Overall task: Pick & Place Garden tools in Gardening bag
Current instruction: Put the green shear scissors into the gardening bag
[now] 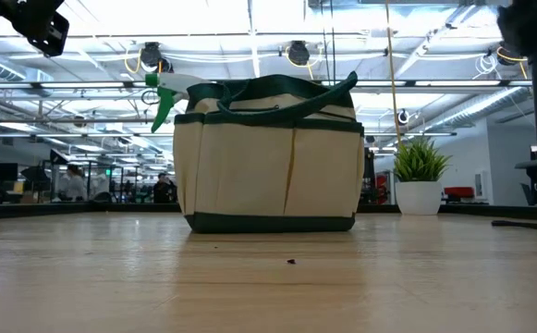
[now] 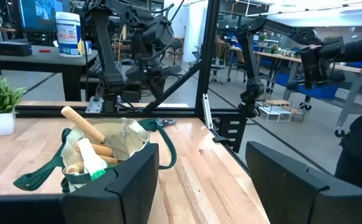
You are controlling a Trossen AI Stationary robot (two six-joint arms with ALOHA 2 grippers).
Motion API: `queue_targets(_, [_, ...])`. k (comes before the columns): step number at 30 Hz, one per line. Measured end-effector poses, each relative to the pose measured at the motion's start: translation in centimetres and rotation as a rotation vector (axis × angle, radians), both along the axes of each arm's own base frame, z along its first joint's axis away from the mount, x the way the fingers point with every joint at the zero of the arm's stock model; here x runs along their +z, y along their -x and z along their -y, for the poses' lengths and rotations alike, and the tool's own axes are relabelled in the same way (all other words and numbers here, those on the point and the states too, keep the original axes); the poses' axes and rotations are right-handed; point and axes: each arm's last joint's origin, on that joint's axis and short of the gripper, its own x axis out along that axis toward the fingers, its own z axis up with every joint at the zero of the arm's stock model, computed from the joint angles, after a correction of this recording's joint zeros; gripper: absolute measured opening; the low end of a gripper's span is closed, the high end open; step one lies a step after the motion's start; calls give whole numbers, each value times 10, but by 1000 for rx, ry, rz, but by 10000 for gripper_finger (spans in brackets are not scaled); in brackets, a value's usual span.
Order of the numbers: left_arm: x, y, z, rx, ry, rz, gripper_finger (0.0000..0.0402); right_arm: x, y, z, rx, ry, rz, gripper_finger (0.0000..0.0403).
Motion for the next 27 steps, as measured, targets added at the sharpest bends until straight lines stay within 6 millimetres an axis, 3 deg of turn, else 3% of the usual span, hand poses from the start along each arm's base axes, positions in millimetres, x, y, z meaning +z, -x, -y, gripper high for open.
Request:
queue_targets(16, [0,0,0,0,1,-3,244,-4,24,-11,-209,24,-258,6])
queue_targets(27, [-1,0,0,0,-3,-7,244,-6,30,-9,-213,78,-301,81])
